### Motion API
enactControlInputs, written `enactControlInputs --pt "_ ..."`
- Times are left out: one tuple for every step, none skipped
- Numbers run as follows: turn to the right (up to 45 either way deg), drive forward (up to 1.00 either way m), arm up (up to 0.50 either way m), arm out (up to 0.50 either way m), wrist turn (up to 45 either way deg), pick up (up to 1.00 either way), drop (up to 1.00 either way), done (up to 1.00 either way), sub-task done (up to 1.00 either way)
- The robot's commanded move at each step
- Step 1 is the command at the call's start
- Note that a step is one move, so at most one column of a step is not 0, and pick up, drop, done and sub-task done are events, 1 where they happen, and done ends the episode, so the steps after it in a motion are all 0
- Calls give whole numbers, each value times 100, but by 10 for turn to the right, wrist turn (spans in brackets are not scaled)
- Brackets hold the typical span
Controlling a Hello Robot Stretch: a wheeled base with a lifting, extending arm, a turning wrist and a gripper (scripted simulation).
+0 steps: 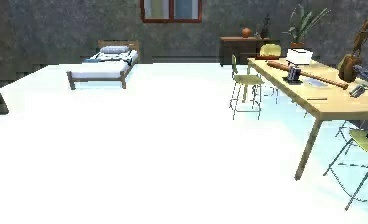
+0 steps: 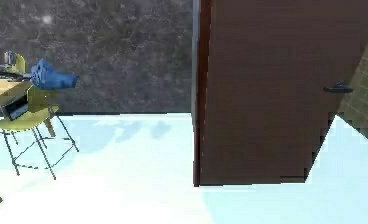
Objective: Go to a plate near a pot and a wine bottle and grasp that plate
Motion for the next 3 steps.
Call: enactControlInputs --pt "-450 0 0 0 0 0 0 0 0" --pt "0 45 0 0 0 0 0 0 0" --pt "-450 0 0 0 0 0 0 0 0"
